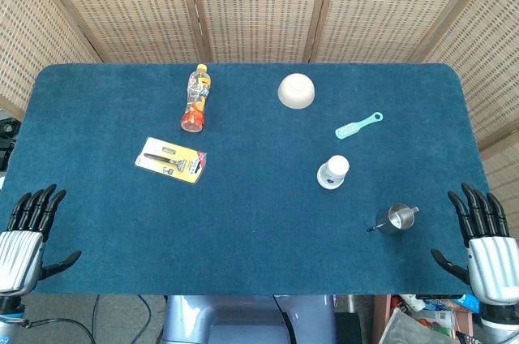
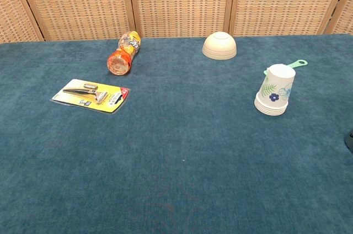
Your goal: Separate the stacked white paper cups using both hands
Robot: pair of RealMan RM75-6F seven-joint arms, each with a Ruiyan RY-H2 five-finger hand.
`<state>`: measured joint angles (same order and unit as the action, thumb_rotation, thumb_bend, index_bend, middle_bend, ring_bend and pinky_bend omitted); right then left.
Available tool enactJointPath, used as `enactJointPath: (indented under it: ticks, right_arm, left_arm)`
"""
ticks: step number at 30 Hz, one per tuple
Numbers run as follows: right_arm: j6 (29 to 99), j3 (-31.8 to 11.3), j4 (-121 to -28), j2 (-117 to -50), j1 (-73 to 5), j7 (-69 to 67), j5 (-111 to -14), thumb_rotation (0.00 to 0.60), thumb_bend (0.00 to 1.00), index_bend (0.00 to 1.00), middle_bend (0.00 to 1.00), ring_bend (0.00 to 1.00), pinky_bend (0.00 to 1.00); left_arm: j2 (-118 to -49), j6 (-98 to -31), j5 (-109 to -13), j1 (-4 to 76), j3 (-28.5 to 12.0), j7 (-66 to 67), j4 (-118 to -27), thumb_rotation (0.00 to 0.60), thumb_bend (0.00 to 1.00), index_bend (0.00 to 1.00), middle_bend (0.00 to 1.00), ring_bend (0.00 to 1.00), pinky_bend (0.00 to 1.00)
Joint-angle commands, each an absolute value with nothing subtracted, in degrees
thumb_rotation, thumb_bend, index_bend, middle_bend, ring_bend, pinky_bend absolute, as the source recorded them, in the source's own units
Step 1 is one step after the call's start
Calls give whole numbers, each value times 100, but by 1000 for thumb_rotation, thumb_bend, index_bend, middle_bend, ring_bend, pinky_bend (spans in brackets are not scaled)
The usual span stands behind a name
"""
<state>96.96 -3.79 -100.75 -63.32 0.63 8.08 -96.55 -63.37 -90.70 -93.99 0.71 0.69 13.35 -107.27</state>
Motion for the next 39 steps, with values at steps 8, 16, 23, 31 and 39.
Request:
enactJointPath:
  ticks: [8, 16, 23, 31, 39]
  right_arm:
    - [9635, -408, -10077, -6319, 1, 839, -9699, 600, 0, 0, 0, 0, 0]
    - [8354, -841, -10193, -6163, -947, 812, -9425, 600, 0, 0, 0, 0, 0]
    - [6360, -1426, -10542, -6031, -2244, 886, -8274, 600, 0, 22, 2, 0, 0]
    - [4843, -1709, -9895, -6679, -3451, 1977, -6505, 600, 0, 38, 61, 0, 1]
    - [4683, -1757, -9121, -7548, -4173, 2533, -5180, 600, 6, 124, 161, 64, 132]
  left_arm:
    - [-6357, -9039, -9362, 69, 66, 1375, -10724, 600, 160, 0, 0, 0, 0]
    - [-6467, -9034, -9269, 156, -104, 1417, -10608, 600, 160, 0, 0, 0, 0]
    - [-6742, -8928, -9111, 299, -274, 1386, -10267, 600, 160, 0, 0, 0, 0]
    - [-6832, -8857, -8873, 369, -405, 1425, -10124, 600, 160, 0, 0, 0, 0]
    - [-6834, -8717, -8650, 440, -471, 1356, -10100, 600, 160, 0, 0, 0, 0]
